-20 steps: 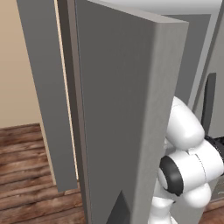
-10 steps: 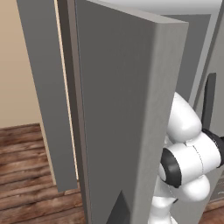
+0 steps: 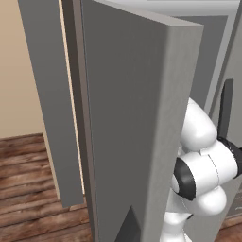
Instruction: Retrieve the fish from the fridge and place it on the saucepan with marinade on the stove.
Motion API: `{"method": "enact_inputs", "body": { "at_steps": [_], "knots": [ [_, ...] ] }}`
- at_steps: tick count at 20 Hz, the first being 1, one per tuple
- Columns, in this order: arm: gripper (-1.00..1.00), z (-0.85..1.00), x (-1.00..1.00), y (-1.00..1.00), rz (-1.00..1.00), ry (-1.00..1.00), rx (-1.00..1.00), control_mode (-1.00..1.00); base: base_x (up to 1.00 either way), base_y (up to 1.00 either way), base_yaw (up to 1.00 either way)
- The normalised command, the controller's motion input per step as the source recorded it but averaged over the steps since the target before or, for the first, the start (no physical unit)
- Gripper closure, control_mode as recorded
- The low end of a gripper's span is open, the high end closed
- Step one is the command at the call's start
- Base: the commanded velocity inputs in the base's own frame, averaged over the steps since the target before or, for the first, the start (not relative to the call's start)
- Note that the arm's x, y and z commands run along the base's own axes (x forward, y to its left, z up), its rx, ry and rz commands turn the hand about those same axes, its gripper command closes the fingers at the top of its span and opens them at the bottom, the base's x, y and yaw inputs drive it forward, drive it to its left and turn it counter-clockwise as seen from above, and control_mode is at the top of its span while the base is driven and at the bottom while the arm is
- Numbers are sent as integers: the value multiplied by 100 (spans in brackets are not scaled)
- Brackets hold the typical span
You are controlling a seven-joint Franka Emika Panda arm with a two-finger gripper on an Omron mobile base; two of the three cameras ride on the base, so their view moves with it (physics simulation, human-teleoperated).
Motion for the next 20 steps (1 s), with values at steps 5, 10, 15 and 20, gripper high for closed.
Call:
{"method": "enact_inputs", "body": {
  "at_steps": [5, 10, 15, 20],
  "knots": [
    [100, 0, 0, 0, 0, 0, 0, -100, 0, 0, 0],
    [100, -1, 0, 0, 0, 0, 0, -100, 0, 0, 0],
    [100, 10, -40, -15, 1, -11, 0, -100, 0, 0, 0],
    [100, 14, -74, -21, 7, -19, 0, -100, 0, 0, 0]
  ]
}}
